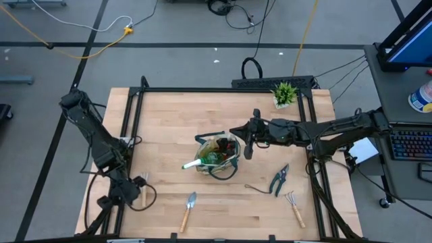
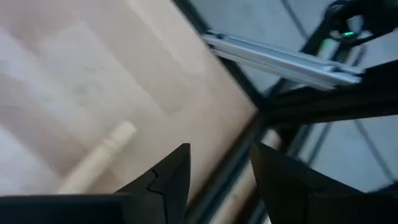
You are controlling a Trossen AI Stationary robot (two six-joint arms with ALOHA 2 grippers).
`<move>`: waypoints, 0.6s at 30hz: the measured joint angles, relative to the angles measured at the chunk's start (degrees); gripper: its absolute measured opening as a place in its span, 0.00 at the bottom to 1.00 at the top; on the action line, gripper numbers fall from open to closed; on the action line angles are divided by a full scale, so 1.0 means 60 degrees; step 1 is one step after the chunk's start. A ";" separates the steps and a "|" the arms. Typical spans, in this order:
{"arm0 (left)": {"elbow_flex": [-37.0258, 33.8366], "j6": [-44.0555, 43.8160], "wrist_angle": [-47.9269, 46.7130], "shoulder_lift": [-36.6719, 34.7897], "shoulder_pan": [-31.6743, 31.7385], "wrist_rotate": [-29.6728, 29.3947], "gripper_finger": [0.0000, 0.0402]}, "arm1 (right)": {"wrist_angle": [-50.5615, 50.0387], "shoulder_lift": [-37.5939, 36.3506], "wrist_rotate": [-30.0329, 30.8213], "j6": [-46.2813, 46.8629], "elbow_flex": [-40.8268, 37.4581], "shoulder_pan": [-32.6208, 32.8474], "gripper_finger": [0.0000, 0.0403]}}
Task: Pick & Place Garden tools in Gardening bag
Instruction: Put the left hand rake into the gardening bag
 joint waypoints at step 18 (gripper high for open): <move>0.0033 0.3829 -0.1070 0.1418 0.1772 -0.1512 0.44 | 0.0007 0.0000 0.0015 0.0196 0.0000 -0.0007 0.00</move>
